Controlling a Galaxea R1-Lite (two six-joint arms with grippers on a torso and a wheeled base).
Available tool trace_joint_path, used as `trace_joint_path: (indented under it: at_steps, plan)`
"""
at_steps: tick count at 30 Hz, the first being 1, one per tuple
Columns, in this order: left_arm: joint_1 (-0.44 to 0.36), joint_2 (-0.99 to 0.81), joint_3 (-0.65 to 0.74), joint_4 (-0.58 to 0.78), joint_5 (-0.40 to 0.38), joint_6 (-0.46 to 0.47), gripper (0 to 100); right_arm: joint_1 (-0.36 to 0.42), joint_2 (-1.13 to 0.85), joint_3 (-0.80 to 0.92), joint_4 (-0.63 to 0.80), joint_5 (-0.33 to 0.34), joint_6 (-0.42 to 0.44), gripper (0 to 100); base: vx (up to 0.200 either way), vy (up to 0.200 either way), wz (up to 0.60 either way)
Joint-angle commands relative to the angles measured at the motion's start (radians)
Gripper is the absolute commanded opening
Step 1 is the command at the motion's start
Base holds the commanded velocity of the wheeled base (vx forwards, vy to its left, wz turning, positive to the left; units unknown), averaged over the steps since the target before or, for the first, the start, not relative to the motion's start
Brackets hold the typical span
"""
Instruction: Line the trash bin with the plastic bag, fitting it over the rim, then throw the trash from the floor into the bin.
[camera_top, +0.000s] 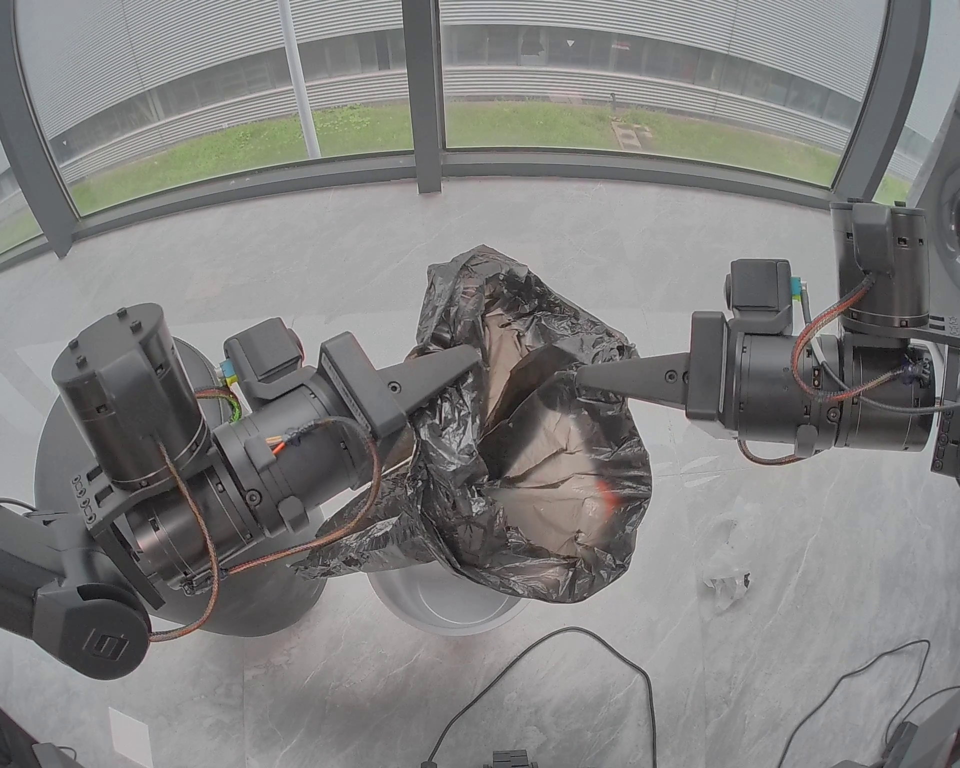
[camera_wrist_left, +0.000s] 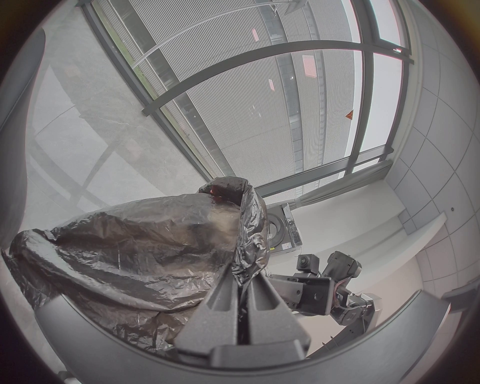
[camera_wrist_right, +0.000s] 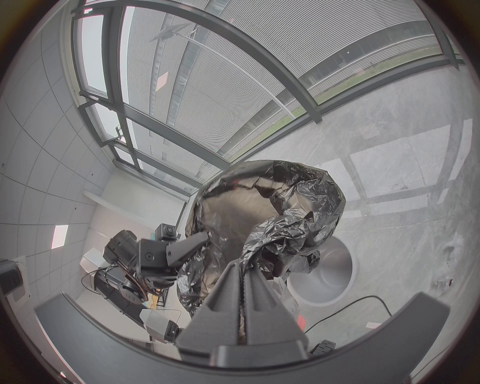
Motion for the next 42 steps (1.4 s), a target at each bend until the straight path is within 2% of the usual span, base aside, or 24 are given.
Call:
trace_joint_path:
  at_steps: [1, 15, 24, 28, 34, 38, 42]
  plan:
    - [-0.002, 0.044, -0.003, -0.005, 0.000, -0.002, 0, -0.033, -0.034, 0.002, 0.001, -0.001, 0.001, 0, 0.000, 0.000, 0.00]
    - [0.010, 0.062, -0.004, -0.009, 0.001, 0.011, 0, -0.032, -0.083, 0.123, 0.002, -0.002, -0.001, 0, 0.000, 0.000, 0.00]
    - [0.052, 0.139, 0.040, -0.103, 0.000, 0.108, 0, -0.025, -0.048, 0.111, -0.001, -0.001, -0.007, 0, 0.000, 0.000, 0.00]
    - [0.052, 0.176, 0.042, -0.164, -0.003, 0.122, 0, -0.022, -0.030, 0.099, -0.001, -0.001, -0.007, 0, 0.000, 0.000, 0.00]
    - [0.055, 0.192, 0.066, -0.172, -0.006, 0.151, 0, -0.024, 0.030, 0.089, -0.002, 0.001, -0.010, 0, 0.000, 0.000, 0.00]
    - [0.070, 0.242, 0.118, -0.175, -0.002, 0.262, 0, -0.030, 0.111, 0.046, -0.002, 0.002, -0.016, 0, 0.000, 0.000, 0.00]
    - [0.078, 0.262, 0.124, -0.176, 0.001, 0.306, 0, -0.030, 0.159, 0.033, -0.002, 0.002, -0.062, 0, 0.000, 0.000, 0.00]
